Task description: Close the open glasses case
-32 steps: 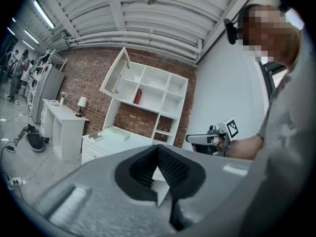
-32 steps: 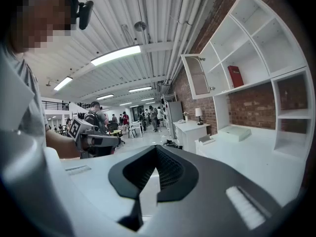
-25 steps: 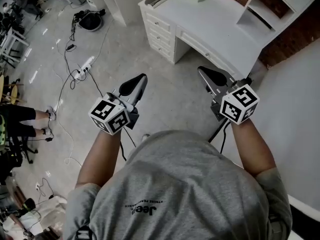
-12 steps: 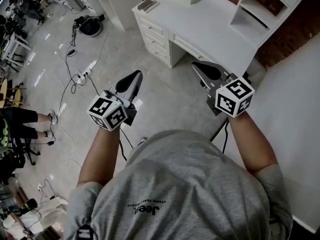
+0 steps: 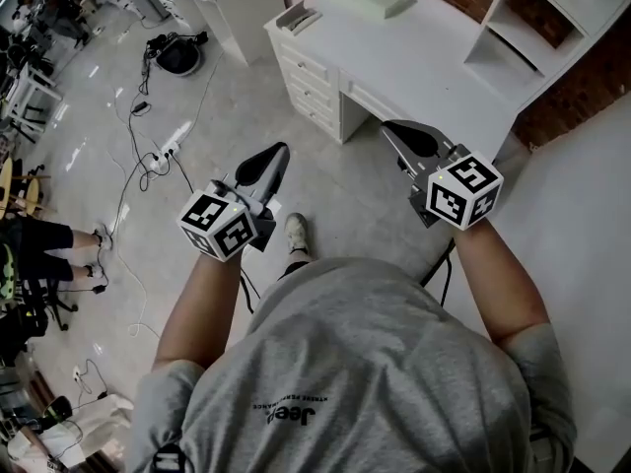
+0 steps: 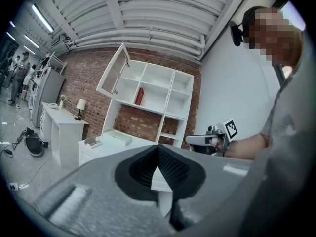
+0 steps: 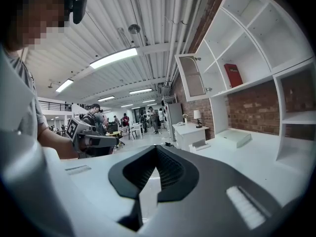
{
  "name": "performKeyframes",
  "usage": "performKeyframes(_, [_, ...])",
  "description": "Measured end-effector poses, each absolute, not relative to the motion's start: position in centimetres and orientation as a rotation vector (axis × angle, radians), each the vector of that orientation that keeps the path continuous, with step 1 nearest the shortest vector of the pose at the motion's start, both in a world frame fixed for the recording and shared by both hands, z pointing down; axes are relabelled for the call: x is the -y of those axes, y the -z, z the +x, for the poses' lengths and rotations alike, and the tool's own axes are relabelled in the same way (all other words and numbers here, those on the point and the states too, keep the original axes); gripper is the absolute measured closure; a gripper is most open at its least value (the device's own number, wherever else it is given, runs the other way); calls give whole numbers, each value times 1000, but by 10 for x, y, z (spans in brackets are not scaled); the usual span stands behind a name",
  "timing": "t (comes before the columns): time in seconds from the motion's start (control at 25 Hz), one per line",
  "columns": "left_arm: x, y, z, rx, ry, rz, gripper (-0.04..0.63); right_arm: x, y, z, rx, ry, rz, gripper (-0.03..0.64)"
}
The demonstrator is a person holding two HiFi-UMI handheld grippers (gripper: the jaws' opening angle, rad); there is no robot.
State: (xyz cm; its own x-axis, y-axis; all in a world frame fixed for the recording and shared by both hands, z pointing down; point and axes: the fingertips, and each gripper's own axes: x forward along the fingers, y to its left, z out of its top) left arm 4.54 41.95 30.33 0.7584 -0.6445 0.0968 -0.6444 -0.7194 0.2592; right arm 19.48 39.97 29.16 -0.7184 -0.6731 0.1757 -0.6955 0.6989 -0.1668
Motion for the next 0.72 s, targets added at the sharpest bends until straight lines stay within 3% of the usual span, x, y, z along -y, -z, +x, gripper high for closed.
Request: performKeyframes(0.72, [-158, -299, -76, 779, -1, 2769, 597, -145, -278, 67, 2747, -303, 1288, 607])
